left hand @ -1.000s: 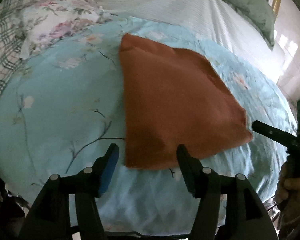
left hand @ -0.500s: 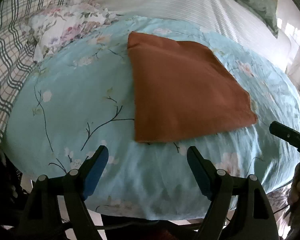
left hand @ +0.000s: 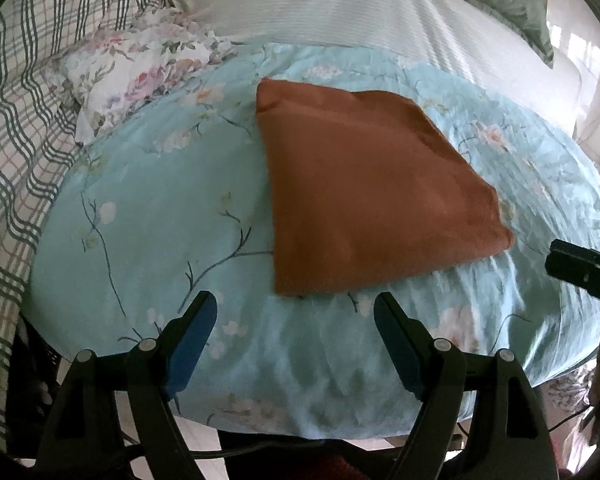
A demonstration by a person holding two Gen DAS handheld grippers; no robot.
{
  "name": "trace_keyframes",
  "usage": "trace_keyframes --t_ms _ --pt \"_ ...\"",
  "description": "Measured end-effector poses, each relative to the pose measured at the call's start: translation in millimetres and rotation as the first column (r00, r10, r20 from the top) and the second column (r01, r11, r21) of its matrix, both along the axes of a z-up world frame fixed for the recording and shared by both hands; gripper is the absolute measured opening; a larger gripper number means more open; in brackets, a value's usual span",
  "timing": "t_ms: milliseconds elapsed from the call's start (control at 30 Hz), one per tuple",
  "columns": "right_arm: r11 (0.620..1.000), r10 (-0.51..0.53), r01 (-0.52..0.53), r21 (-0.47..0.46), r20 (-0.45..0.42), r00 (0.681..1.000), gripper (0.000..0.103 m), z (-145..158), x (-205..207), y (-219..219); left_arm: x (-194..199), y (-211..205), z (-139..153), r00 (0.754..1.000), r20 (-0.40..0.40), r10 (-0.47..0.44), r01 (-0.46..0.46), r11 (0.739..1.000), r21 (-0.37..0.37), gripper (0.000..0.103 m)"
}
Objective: Fold small clothes
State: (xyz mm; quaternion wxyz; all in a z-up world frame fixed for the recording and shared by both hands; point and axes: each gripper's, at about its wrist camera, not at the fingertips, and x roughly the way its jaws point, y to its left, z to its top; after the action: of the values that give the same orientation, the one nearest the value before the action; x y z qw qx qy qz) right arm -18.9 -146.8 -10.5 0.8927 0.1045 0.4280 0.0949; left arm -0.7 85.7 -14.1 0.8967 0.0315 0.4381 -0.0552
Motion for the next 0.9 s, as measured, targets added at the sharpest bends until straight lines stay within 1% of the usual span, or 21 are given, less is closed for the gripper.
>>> trace_keyframes --t_ms 167,300,433,667,900 --pt "0.994 0.05 -0.049 -0.096 0.0 0.999 0.09 7 2 10 6 -10 12 0.999 0.02 -0.028 0.026 0.998 0.062 0.082" --pt "0.99 0.077 -0.076 -0.121 0.001 0.997 0.091 16 8 13 8 -16 26 0.998 0.047 -0.035 0.029 0.994 0.108 0.082" --pt "0.984 0.1 -0.098 -0.146 0.006 0.995 0.094 22 12 15 7 -19 31 0.997 0.06 -0.04 0.032 0.99 0.139 0.082" --pt "0.981 0.117 -0.116 -0.153 -0.002 0.993 0.096 24 12 18 5 -14 32 0.998 0.054 -0.03 0.021 0.989 0.145 0.083" --pt "0.981 0.122 -0.123 -0.152 -0.016 0.992 0.097 19 18 23 9 -10 30 0.999 0.054 0.002 -0.011 0.987 0.162 0.083"
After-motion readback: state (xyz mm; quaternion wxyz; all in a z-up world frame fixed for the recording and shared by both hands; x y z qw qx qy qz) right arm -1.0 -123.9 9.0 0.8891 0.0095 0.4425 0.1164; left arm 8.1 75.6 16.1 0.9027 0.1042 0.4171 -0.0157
